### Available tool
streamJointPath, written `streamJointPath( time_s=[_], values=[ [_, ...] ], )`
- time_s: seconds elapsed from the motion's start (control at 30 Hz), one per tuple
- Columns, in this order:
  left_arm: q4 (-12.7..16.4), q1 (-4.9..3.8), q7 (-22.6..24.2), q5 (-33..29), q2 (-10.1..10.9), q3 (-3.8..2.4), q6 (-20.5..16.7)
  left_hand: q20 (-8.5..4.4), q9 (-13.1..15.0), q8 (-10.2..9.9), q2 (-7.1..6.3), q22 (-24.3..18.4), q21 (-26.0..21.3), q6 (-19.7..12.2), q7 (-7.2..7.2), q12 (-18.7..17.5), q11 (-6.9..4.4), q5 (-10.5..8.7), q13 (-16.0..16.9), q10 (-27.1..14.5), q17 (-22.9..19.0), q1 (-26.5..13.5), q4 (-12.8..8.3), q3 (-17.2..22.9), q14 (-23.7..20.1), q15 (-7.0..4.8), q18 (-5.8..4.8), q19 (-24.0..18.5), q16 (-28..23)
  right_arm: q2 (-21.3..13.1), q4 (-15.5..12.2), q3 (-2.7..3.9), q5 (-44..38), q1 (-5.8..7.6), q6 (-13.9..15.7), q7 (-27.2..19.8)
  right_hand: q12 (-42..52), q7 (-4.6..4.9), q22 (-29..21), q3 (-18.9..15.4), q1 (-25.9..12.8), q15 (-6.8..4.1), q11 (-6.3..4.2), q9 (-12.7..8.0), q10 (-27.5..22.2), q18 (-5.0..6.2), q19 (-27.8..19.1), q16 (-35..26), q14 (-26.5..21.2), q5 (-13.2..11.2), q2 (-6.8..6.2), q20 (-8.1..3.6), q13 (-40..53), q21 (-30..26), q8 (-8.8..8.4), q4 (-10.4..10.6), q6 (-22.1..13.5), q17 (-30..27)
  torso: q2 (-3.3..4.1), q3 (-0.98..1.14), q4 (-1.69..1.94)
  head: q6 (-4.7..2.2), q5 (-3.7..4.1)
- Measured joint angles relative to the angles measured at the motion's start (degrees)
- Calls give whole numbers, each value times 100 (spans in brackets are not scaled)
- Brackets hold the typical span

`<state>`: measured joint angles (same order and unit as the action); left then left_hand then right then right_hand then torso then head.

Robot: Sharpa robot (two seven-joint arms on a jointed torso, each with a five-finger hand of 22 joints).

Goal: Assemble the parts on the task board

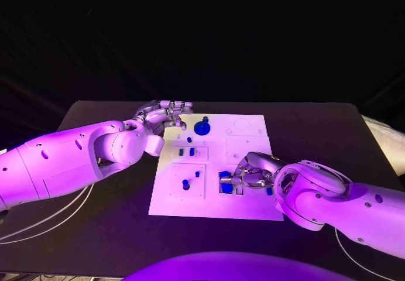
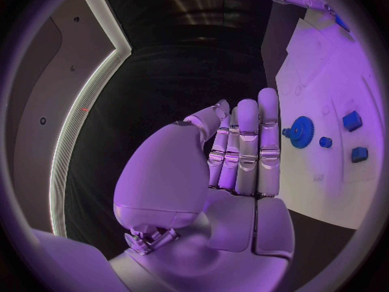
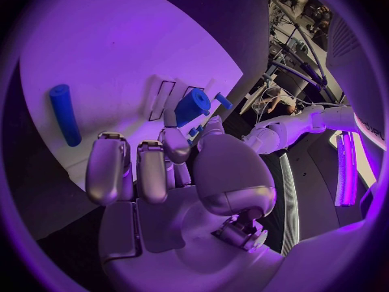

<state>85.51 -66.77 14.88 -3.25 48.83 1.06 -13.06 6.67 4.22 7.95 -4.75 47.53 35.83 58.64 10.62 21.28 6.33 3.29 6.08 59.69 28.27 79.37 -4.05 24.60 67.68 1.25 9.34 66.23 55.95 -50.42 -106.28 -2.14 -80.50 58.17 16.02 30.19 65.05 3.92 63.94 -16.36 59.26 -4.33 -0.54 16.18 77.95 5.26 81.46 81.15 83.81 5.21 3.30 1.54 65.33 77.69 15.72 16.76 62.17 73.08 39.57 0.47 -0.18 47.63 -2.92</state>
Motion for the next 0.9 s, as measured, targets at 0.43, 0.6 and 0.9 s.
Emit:
streamJointPath(
  time_s=[0.43,0.6,0.9],
  values=[
    [-6,2,-9,1,-1,0,12,0,0,0,0,0,-21,0,0,0,0,0,0,0,-6,0,0,0,0,0,0,0,0,-45,-103,2,-251,0,36,-172,-27,0,74,214,1251,1,-1,269,1,0,-23,0,0,224,1,23,120,0,1,-547,0,45,2,-1,4,-3,8],
    [-7,4,-13,1,0,0,15,0,0,0,0,1,-21,0,0,0,0,0,0,0,-6,0,0,0,0,0,0,0,0,-80,-132,14,-292,7,-24,-261,21,-27,133,289,1473,1,-33,332,33,0,-23,0,0,224,72,23,185,24,1,-684,27,86,3,-3,9,8,8],
    [-14,6,-23,1,2,0,16,0,0,0,0,1,-21,0,0,0,0,0,0,0,-6,0,0,0,0,0,0,0,0,-80,-166,19,-305,4,-94,-384,106,-54,204,318,1551,-19,-50,397,98,0,0,14,22,197,128,0,283,44,46,-713,55,138,3,-6,8,17,-6]
  ],
)
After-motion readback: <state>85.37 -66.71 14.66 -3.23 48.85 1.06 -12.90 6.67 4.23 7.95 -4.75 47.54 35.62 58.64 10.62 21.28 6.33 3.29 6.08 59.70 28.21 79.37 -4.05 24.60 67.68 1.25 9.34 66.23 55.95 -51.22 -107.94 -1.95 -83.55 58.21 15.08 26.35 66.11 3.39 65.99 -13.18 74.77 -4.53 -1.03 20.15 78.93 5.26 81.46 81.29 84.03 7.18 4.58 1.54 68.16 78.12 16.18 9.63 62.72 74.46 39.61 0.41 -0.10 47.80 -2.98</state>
